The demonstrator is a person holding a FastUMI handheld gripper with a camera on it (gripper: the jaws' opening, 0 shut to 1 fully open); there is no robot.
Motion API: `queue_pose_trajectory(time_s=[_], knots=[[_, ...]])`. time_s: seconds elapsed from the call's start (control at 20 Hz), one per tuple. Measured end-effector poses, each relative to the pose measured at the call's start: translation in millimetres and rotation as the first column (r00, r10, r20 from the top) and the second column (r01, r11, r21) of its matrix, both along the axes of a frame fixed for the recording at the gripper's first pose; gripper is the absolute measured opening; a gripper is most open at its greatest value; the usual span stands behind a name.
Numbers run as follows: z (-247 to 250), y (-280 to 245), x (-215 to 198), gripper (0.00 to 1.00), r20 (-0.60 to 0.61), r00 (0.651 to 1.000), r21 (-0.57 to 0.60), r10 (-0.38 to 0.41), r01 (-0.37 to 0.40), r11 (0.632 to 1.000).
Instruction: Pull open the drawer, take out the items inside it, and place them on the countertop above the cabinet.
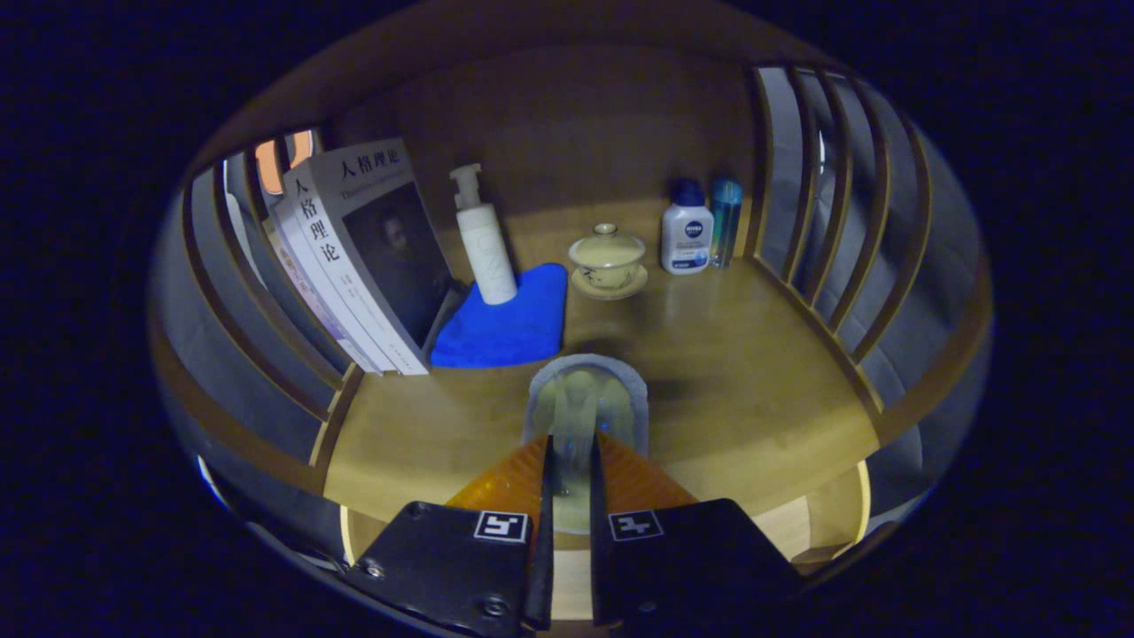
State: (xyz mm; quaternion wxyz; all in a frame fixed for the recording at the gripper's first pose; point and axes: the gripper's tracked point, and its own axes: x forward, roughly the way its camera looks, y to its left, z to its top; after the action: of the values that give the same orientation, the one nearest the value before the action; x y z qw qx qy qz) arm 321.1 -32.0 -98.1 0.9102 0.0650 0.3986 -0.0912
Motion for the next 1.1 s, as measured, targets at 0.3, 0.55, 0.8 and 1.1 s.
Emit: queue_pose_trajectory(time_s=[0.3,0.55,0.8,1.1], knots=[[-15,-2,4,0.24,-0.025,0.999,-0.076,0.024,-0.026,0.997],[-16,4,-3,0.49,-0.02,0.998,-0.144,0.058,-0.061,0.988],[1,-2,-13,0.59,0.02,0.998,-0.162,0.06,-0.056,0.985],[25,3,-39,0.59,0.096,0.989,-0.131,0.109,-0.096,0.987]])
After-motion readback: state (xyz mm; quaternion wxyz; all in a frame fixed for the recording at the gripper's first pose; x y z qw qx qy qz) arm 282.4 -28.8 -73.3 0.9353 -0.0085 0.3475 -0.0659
